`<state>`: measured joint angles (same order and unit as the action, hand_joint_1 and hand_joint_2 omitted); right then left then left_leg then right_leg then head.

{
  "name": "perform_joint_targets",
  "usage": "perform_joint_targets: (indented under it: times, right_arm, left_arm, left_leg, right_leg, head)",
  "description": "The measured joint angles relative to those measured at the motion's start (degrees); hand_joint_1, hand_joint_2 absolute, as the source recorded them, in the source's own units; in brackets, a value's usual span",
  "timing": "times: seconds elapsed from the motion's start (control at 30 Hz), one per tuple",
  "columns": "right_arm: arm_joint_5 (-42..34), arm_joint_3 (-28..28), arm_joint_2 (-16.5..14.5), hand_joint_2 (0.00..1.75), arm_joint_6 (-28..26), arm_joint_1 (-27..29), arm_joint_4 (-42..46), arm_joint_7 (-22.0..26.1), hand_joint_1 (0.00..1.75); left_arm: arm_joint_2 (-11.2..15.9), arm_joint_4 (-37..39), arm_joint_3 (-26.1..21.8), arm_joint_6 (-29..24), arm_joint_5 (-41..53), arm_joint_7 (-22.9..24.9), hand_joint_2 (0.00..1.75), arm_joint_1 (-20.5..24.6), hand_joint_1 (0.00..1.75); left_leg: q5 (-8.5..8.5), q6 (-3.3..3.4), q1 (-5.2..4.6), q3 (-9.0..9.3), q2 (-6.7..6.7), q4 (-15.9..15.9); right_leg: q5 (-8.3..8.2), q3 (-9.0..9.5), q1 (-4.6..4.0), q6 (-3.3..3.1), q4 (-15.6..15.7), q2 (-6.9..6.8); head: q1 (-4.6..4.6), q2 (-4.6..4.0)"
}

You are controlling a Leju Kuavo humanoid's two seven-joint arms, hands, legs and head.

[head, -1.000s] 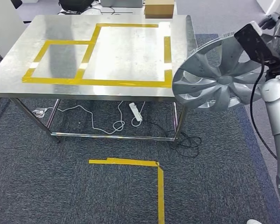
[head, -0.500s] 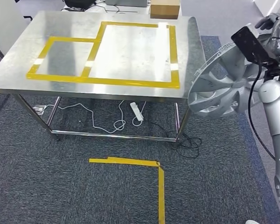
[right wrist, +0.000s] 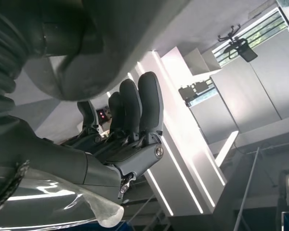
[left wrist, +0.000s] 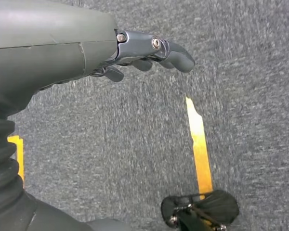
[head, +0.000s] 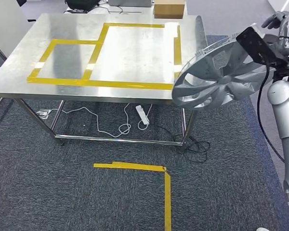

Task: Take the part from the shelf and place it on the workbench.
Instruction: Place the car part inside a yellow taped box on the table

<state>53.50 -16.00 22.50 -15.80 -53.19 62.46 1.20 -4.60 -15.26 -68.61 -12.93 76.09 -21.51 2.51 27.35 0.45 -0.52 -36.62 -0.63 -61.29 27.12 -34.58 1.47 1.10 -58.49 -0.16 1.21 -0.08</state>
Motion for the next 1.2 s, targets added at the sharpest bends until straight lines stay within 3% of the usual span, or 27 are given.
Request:
perform_joint_targets:
  times: [0.1, 0.13, 0.17, 0.2, 0.27, 0.33, 0.43, 0.5, 0.53, 0.63, 0.67, 0.7, 0.77, 0.83, 0.87, 0.97, 1.03, 1.13, 1.17, 1.2]
  right_arm:
    - [0.11, -0.01, -0.29, 1.75, 0.33, -0.41, 0.01, 0.01, 1.75]
    - [0.14, -0.02, -0.37, 1.75, 0.47, -0.52, -0.01, 0.00, 1.75]
    - [0.17, -0.02, -0.44, 1.75, 0.57, -0.66, -0.02, -0.01, 1.75]
    - [0.19, -0.02, -0.51, 1.75, 0.62, -0.82, -0.02, -0.01, 1.75]
    - [0.33, -0.01, -0.66, 1.75, 0.62, -1.35, -0.02, -0.02, 1.75]
    - [0.46, 0.02, -0.75, 1.75, 0.62, -1.93, -0.08, -0.02, 1.75]
    - [0.26, 0.15, -0.77, 1.75, 0.55, -2.04, -0.26, -0.01, 1.75]
    - [-0.01, 0.38, -0.68, 1.75, 0.50, -1.93, -0.31, 0.08, 1.75]
    - [-0.12, 0.54, -0.60, 1.75, 0.50, -1.93, -0.32, 0.13, 1.75]
    - [-0.36, 0.85, -0.45, 1.75, 0.51, -1.67, -0.39, 0.22, 1.75]
    - [-0.38, 0.87, -0.45, 1.75, 0.51, -1.42, -0.44, 0.22, 1.75]
    - [-0.39, 0.90, -0.44, 1.75, 0.52, -1.22, -0.49, 0.22, 1.75]
    - [-0.41, 1.00, -0.40, 1.75, 0.52, -1.14, -0.54, 0.24, 1.75]
    - [-0.45, 1.16, -0.32, 1.75, 0.53, -1.53, -0.59, 0.26, 1.75]
    - [-0.48, 1.24, -0.25, 1.75, 0.53, -1.67, -0.62, 0.27, 1.75]
    - [-0.52, 1.48, 0.01, 1.75, 0.56, -1.72, -0.67, 0.31, 1.75]
    - [-0.60, 1.64, 0.20, 1.75, 0.58, -1.79, -0.66, 0.38, 1.75]
    - [-0.86, 1.80, 0.37, 1.75, 0.64, -1.62, -0.67, 0.46, 1.75]
    - [-0.93, 1.80, 0.46, 1.75, 0.68, -1.46, -0.67, 0.47, 1.75]
    - [-0.95, 1.81, 0.57, 1.75, 0.73, -1.32, -0.67, 0.51, 1.75]
  left_arm:
    - [-0.01, 0.00, -0.07, -0.07, 0.01, -0.09, 1.75, -0.01, 0.00]
    - [-0.02, 0.01, -0.12, -0.08, 0.04, -0.10, 1.75, -0.03, 0.00]
    - [-0.04, 0.01, -0.18, -0.08, 0.07, -0.10, 1.75, -0.04, 0.00]
    - [-0.05, 0.02, -0.24, -0.08, 0.10, -0.11, 1.75, -0.04, 0.00]
    - [0.01, 0.02, -0.32, -0.08, 0.15, -0.12, 1.75, -0.03, 0.00]
    - [0.05, 0.02, -0.36, -0.08, 0.18, -0.14, 1.75, 0.02, 0.00]
    - [0.02, 0.02, -0.38, -0.09, 0.20, -0.25, 1.75, 0.02, 0.00]
    - [-0.03, 0.02, -0.39, -0.10, 0.19, -0.43, 1.75, 0.06, 0.00]
    - [-0.05, 0.02, -0.39, -0.11, 0.19, -0.52, 1.75, 0.09, 0.00]
    - [-0.15, 0.02, -0.40, -0.12, 0.18, -0.73, 1.75, 0.05, 0.00]
    - [-0.19, 0.02, -0.42, -0.12, 0.17, -0.78, 1.75, 0.03, 0.00]
    - [-0.23, 0.02, -0.42, -0.12, 0.16, -0.82, 1.75, 0.03, 0.00]
    - [-0.31, 0.02, -0.44, -0.12, 0.16, -0.88, 1.75, 0.03, 0.00]
    - [-0.35, 0.02, -0.48, -0.14, 0.16, -0.95, 1.75, 0.10, 0.00]
    - [-0.34, 0.02, -0.52, -0.16, 0.16, -0.97, 1.75, 0.12, 0.00]
    - [-0.37, 0.02, -0.74, -0.23, 0.18, -0.98, 1.75, 0.13, 0.00]
    - [-0.40, 0.03, -0.83, -0.25, 0.20, -1.02, 1.75, 0.15, 0.00]
    - [-0.41, 0.04, -0.86, -0.31, 0.19, -1.05, 1.75, 0.11, 0.00]
    - [-0.44, 0.04, -0.87, -0.31, 0.21, -1.06, 1.75, 0.05, 0.00]
    - [-0.47, 0.04, -0.87, -0.32, 0.22, -1.07, 1.75, 0.00, 0.00]
  left_leg:
    - [4.91, -1.00, 0.42, -4.50, 0.15, -10.22]
    - [5.61, -1.14, 0.54, -5.74, 0.17, -12.91]
    - [5.24, -1.18, 0.62, -6.14, 0.19, -13.67]
    - [3.76, -1.10, 0.68, -5.44, 0.20, -12.04]
    - [-0.24, -0.63, 0.65, -2.15, 0.19, -4.76]
    - [-2.00, -0.05, 0.44, 0.38, 0.19, 0.87]
    - [-1.57, 0.66, 0.29, 0.98, 0.25, 2.55]
    - [-1.76, 1.33, 0.47, 1.44, 0.26, 3.28]
    - [-1.86, 1.65, 0.58, 1.67, 0.26, 3.62]
    - [-1.60, 2.13, 0.47, 1.98, 0.23, 3.60]
    - [-1.44, 2.17, 0.42, 2.16, 0.23, 3.57]
    - [-1.21, 2.14, 0.40, 2.40, 0.22, 3.51]
    - [-0.52, 1.85, 0.41, 3.04, 0.20, 3.24]
    - [0.23, 1.30, 0.21, 3.21, 0.14, 2.68]
    - [0.46, 1.01, 0.15, 3.14, 0.13, 2.48]
    - [0.91, 0.30, 0.16, 3.10, 0.15, 2.33]
    - [2.26, -0.38, 0.24, 2.25, 0.23, 0.02]
    - [6.19, -1.19, 0.51, -3.30, 0.32, -10.60]
    - [6.51, -1.23, 0.56, -5.06, 0.33, -13.30]
    - [5.65, -1.14, 0.58, -6.03, 0.33, -14.10]
  right_leg:
    - [0.01, 0.08, 0.14, -0.44, 0.07, -0.10]
    - [0.03, 0.09, 0.13, -0.45, 0.06, -0.09]
    - [0.05, 0.12, 0.13, -0.45, 0.05, -0.08]
    - [0.09, 0.18, 0.13, -0.42, 0.04, -0.04]
    - [0.21, 0.33, 0.11, -0.30, 0.05, 0.04]
    - [0.25, 0.19, -0.04, 0.06, 0.03, 0.14]
    - [0.23, -0.12, -0.06, 0.98, 0.28, 0.21]
    - [1.30, -0.94, 0.02, 1.46, -1.16, 0.16]
    - [2.54, -2.17, 0.02, 1.55, -3.56, 0.15]
    - [6.60, -8.09, -0.03, 1.64, -14.56, 0.17]
    - [6.52, -9.29, -0.03, 1.67, -16.27, 0.16]
    - [5.27, -9.36, -0.03, 1.66, -15.72, 0.15]
    - [0.75, -6.39, -0.02, 1.56, -8.75, 0.06]
    - [-1.45, -2.91, -0.16, 1.39, -2.12, 0.04]
    - [-1.34, -2.11, -0.26, 1.19, -0.76, 0.10]
    - [-0.60, -1.68, -0.23, 0.33, -0.47, 0.40]
    - [-0.30, -1.10, 0.03, -0.25, -0.32, 0.40]
    - [0.51, -0.06, 0.10, -0.78, -0.25, 0.32]
    - [0.83, 0.31, 0.10, -0.80, -0.25, 0.36]
    - [1.20, 0.75, 0.07, -0.77, -0.25, 0.42]
  head:
    - [-0.12, 0.00]
    - [-0.11, 0.00]
    - [-0.12, 0.00]
    - [-0.11, 0.01]
    - [-0.09, 0.00]
    - [-0.08, 0.00]
    - [0.00, 0.00]
    - [0.15, 0.00]
    - [0.31, 0.00]
    - [0.50, 0.00]
    - [0.49, 0.00]
    - [0.50, 0.00]
    - [0.50, 0.00]
    - [0.52, 0.01]
    - [0.49, 0.01]
    - [0.34, 0.02]
    - [0.17, 0.01]
    - [-0.06, 0.02]
    - [-0.06, 0.01]
    - [-0.07, 0.01]
